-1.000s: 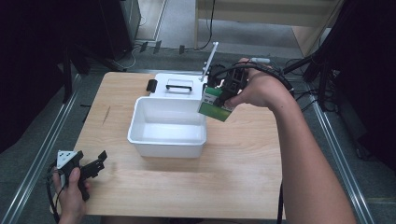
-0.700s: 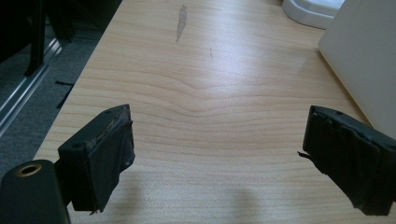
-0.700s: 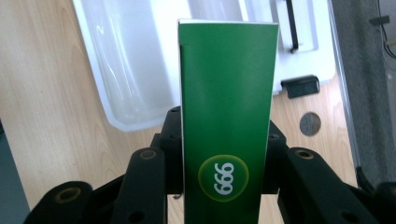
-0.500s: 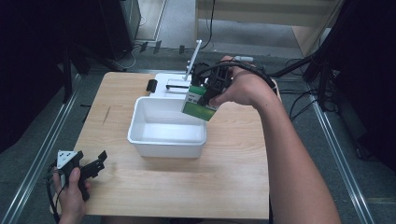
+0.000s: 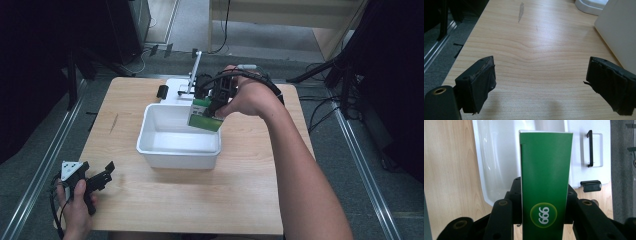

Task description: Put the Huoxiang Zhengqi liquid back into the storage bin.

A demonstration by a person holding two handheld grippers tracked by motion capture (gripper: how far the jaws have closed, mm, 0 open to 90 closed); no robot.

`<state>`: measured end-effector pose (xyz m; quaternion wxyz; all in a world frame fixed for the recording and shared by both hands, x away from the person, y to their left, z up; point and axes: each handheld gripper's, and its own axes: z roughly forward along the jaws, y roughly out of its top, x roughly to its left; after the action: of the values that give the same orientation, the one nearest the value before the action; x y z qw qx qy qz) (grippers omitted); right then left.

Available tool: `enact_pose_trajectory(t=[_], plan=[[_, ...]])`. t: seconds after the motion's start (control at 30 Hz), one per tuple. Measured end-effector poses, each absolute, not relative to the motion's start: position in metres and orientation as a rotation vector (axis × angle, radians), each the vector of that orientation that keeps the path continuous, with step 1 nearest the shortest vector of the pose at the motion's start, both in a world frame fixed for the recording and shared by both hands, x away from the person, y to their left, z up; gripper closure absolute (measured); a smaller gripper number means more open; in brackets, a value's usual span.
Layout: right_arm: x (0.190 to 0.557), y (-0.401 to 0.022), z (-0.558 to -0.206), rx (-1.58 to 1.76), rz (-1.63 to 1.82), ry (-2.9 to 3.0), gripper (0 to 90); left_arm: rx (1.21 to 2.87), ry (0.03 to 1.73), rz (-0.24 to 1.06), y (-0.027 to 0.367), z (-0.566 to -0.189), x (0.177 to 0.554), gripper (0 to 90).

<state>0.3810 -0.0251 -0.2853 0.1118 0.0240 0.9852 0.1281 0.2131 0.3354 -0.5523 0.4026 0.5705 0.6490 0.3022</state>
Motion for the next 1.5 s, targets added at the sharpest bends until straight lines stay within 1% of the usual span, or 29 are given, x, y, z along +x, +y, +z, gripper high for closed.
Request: enact_pose_trajectory(t=[0.6,1.5], plan=[[0.388,-0.011,-0.316,-0.013,0.284,2.894,64.4,1.447,1.638,0.760,0.335,-0.552,0.213,9.3],[0.400,0.005,-0.364,-0.008,0.152,2.916,64.2,1.436,1.638,0.757,0.336,-0.552,0.213,9.3]])
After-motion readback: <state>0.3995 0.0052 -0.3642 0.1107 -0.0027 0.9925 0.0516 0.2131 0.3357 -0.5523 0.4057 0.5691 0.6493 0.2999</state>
